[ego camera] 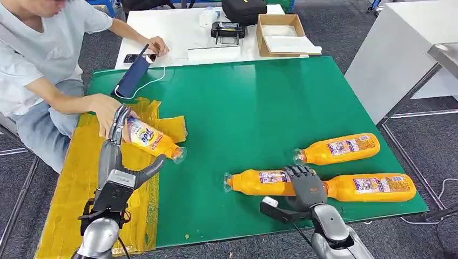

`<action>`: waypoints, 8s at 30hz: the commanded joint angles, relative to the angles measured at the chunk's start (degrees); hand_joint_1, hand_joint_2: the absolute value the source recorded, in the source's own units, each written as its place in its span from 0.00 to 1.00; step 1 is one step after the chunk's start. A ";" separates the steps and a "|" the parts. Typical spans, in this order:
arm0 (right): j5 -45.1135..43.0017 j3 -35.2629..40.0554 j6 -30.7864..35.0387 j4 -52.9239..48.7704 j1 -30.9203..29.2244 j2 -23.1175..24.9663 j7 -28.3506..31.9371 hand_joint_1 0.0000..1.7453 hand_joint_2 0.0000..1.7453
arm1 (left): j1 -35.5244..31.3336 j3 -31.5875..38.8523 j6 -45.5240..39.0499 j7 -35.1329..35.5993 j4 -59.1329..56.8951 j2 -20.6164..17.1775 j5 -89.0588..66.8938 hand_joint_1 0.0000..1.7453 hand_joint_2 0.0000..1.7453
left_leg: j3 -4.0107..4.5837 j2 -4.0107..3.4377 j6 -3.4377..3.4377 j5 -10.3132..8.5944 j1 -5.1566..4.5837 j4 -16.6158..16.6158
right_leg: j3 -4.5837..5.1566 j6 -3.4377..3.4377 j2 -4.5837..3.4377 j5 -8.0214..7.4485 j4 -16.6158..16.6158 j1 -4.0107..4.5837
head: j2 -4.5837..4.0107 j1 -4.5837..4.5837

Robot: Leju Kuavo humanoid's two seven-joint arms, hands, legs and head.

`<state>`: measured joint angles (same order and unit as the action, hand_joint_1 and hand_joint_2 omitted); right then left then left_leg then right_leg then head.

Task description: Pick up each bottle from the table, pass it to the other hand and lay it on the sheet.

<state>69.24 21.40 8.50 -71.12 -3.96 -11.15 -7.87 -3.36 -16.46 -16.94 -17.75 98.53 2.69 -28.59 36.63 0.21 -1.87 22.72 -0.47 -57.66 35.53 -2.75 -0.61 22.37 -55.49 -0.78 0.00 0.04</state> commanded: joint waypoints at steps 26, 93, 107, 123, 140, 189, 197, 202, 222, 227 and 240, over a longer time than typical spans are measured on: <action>-21.43 -12.19 22.11 -11.48 6.68 12.14 17.90 1.00 1.00 | -0.14 -6.97 25.44 2.19 -2.92 -5.40 25.38 0.00 1.00 | 0.09 -0.11 0.16 0.13 0.02 -0.01 | -0.48 0.06 -0.06 0.02 -0.12 0.02 | 0.00 0.02; -47.22 17.54 10.45 11.93 -10.54 22.45 29.78 1.00 1.00 | -12.37 -16.50 29.22 6.53 -12.88 -3.98 42.63 0.00 1.00 | 0.15 -0.04 0.20 0.08 0.10 0.03 | -0.42 0.09 0.03 0.01 -0.04 0.08 | 0.00 -0.04; -46.42 20.45 11.66 14.39 -12.11 22.42 29.74 1.00 1.00 | -12.89 -17.39 29.69 5.80 -12.16 -3.39 44.57 0.00 1.00 | 0.16 0.04 0.23 0.10 0.11 -0.01 | -0.43 0.11 0.12 0.06 -0.08 0.10 | 0.00 -0.02; -46.76 20.60 11.78 15.13 -12.11 22.32 29.59 1.00 1.00 | -12.34 -16.31 28.47 5.96 -12.74 -2.21 47.46 1.00 1.00 | 0.22 0.06 0.19 0.06 0.10 0.01 | -0.37 0.09 0.13 0.04 -0.06 0.08 | 0.00 -0.02; -51.41 15.39 13.22 5.24 -8.90 20.50 31.12 0.00 1.00 | -13.73 -15.87 25.23 4.78 -12.27 -2.61 45.73 1.00 1.00 | 0.23 0.17 0.21 0.08 0.11 -0.02 | -0.39 0.09 0.25 0.08 -0.09 0.09 | 0.00 -0.02; -39.89 1.10 24.08 -37.41 3.68 13.63 33.76 0.00 1.00 | -36.84 -23.59 16.54 26.71 -44.23 -7.74 -44.12 1.00 1.00 | 0.17 0.01 0.25 0.11 0.09 -0.07 | -0.41 0.13 0.13 0.04 -0.13 0.08 | 0.00 0.00; -38.19 2.47 24.47 -35.87 1.93 13.50 32.44 0.00 1.00 | -38.11 -20.89 18.75 29.21 -54.44 -5.94 -44.97 1.00 1.00 | 0.25 -0.04 0.19 0.06 0.07 -0.02 | -0.31 0.08 0.06 -0.01 -0.08 0.06 | 0.00 -0.02; -38.02 3.04 23.99 -34.82 1.13 13.30 31.15 0.00 1.00 | -39.17 -21.04 20.41 30.42 -58.30 -6.40 -45.19 1.00 1.00 | 0.14 -0.08 0.24 0.16 0.10 -0.10 | -0.44 0.12 0.05 0.05 -0.14 0.09 | 0.00 -0.02; -39.14 4.19 22.49 -32.16 0.77 12.95 31.41 0.00 1.00 | -37.66 -14.47 12.99 27.78 -62.14 -4.02 -39.37 0.00 1.00 | 0.21 -0.06 0.22 0.12 0.09 -0.06 | -0.40 0.11 0.03 0.02 -0.10 0.08 | 0.00 -0.02; -38.94 3.91 22.51 -32.21 1.19 12.80 31.18 0.00 1.00 | -36.56 -13.37 12.02 27.53 -59.40 -4.01 -38.56 0.00 1.00 | 0.35 -0.05 0.16 0.03 0.05 0.00 | -0.25 0.06 0.01 -0.06 -0.06 0.04 | 0.00 -0.02; -28.20 4.82 21.06 -31.31 2.22 9.24 26.63 0.00 1.00 | -13.01 0.29 -19.90 17.22 -19.07 -2.85 -37.70 0.00 1.00 | 0.22 -0.24 0.17 0.15 0.04 0.03 | -0.35 0.06 -0.14 -0.01 -0.02 0.03 | 0.00 0.00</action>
<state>35.25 24.96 29.00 -106.16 -1.37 2.10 21.93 -31.07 -25.26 -25.57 6.75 52.64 -1.31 -68.59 37.13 0.15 -1.78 22.73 -0.45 -57.69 35.42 -2.75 -0.61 22.30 -55.60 -0.77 0.00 0.04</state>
